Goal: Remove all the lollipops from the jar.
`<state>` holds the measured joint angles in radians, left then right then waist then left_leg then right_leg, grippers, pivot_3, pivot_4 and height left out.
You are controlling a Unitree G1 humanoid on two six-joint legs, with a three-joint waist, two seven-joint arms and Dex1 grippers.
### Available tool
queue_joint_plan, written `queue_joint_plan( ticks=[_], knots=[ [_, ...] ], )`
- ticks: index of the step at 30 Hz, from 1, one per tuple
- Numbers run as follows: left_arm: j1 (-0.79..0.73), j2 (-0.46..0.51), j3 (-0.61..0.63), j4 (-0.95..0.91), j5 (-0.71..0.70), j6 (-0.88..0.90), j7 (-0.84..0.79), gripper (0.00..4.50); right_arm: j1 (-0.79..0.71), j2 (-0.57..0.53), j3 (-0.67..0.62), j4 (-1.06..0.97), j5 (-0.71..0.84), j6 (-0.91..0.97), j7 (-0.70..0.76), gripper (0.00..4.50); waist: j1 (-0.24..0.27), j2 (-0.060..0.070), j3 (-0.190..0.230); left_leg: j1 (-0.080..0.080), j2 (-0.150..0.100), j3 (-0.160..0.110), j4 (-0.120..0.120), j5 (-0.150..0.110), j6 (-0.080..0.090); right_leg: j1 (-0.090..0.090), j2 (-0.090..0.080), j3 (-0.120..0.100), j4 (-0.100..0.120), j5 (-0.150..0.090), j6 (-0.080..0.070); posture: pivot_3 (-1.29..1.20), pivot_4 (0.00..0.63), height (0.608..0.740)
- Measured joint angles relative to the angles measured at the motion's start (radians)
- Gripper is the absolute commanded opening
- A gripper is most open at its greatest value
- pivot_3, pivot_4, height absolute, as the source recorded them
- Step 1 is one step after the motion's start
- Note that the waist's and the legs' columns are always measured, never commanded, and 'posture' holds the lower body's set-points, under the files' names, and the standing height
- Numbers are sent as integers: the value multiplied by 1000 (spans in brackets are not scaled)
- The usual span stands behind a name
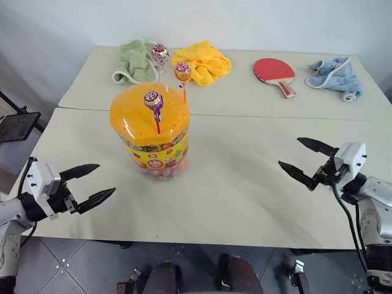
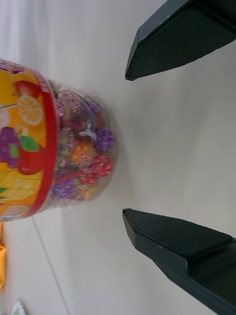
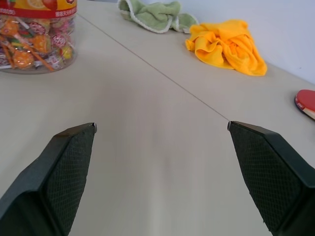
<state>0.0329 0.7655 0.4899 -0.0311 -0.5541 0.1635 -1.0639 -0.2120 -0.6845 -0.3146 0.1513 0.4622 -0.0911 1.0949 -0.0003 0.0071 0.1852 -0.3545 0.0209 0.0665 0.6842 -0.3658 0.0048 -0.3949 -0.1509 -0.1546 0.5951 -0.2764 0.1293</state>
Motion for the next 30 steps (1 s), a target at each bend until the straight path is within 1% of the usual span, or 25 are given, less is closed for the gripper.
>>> queue_joint_plan(
  ticks=[2, 3, 7, 8, 11, 13, 15, 17, 19, 20, 22, 23, 25, 27, 30],
  knots=[
    [-32, -8, 0, 14, -18, 19, 8, 4425, -2, -1, 0, 3, 4, 0, 18, 4497, -1, 0, 0, 0, 0, 0, 0, 0, 0, 0, 0, 0, 0, 0, 0, 0, 150, 740],
    [-51, -12, 4, 15, -49, 49, 15, 4425, -7, -1, 2, 3, 13, 6, 25, 4497, -1, 0, 0, 0, 0, 0, 0, 0, 0, 0, 0, 0, 0, 0, 0, 0, 150, 740],
    [-174, -13, 82, 11, -238, 205, 76, 4425, -79, 51, 38, -104, 113, 113, 8, 4497, -5, 0, 0, 1, 4, -1, 1, 0, -1, 0, 1, 0, 2, 0, 0, 0, 150, 740],
    [-211, -12, 121, 12, -318, 260, 95, 4425, -111, 81, 47, -146, 153, 164, -20, 4497, -7, 0, 0, 1, 6, -2, 1, 0, -1, 0, 2, 1, 3, 0, 0, 0, 150, 740],
    [-271, -5, 202, 5, -487, 360, 111, 4425, -220, 155, 107, -261, 242, 278, -97, 4497, -14, 0, 0, 2, 7, -3, 1, -1, -2, -2, 2, 2, 5, 0, 0, 0, 150, 740],
    [-297, -5, 221, 5, -550, 400, 114, 4425, -305, 204, 146, -310, 286, 345, -152, 4497, -14, 0, 0, 2, 5, -2, 1, -1, -2, -2, 2, 1, 6, 0, 0, 0, 150, 740],
    [-318, -3, 229, 5, -599, 435, 111, 4425, -397, 248, 193, -317, 295, 405, -204, 4497, -14, 0, 0, 1, 3, -2, 2, -1, -2, -2, 2, 1, 6, 0, 0, 0, 150, 740],
    [-335, 7, 233, 5, -626, 459, 102, 4425, -478, 287, 245, -312, 277, 447, -252, 4497, -13, 0, 0, 1, 2, -2, 2, -1, -2, -2, 2, 1, 7, 0, 0, 0, 150, 740],
    [-343, 18, 233, 4, -634, 472, 93, 4425, -534, 303, 289, -307, 248, 488, -294, 4497, -12, 0, 0, 1, 2, -2, 2, -1, -2, -2, 2, 1, 7, 0, -1, 0, 150, 740],
    [-343, 21, 233, 4, -635, 474, 90, 4425, -542, 304, 297, -304, 241, 498, -305, 4497, -10, 0, 0, 1, 1, -2, 2, -1, -2, -2, 2, 1, 7, 0, -1, 0, 150, 740],
    [-347, 21, 232, 7, -635, 477, 79, 4425, -602, 344, 317, -249, 215, 527, -335, 4497, -14, 0, 0, 0, 1, -1, 2, -1, -2, -3, 1, 1, 7, 0, -1, 0, 150, 740],
    [-355, 21, 222, 7, -635, 478, 68, 4425, -658, 382, 335, -210, 202, 549, -361, 4497, -21, 0, 0, 0, 1, -1, 2, -1, -2, -3, 2, 1, 7, 0, -1, 0, 150, 740],
    [-373, 17, 191, -1, -633, 477, 61, 4425, -737, 425, 369, -188, 187, 575, -380, 4497, -28, 0, 0, 0, 1, -1, 2, -1, -3, -3, 2, 0, 9, 0, -1, 0, 150, 740],
    [-379, 6, 174, -10, -633, 476, 61, 4425, -764, 434, 383, -186, 182, 589, -382, 4497, -29, -1, 0, 1, 1, -2, 2, -1, -3, -4, 2, 0, 10, 0, -1, 0, 150, 740],
    [-379, -16, 158, -14, -631, 474, 66, 4500, -764, 438, 387, -150, 174, 625, -373, 3891, -29, -2, -1, 0, 1, -2, 2, -1, -2, -4, 2, 0, 9, 0, -1, 0, 150, 740]
  ],
)
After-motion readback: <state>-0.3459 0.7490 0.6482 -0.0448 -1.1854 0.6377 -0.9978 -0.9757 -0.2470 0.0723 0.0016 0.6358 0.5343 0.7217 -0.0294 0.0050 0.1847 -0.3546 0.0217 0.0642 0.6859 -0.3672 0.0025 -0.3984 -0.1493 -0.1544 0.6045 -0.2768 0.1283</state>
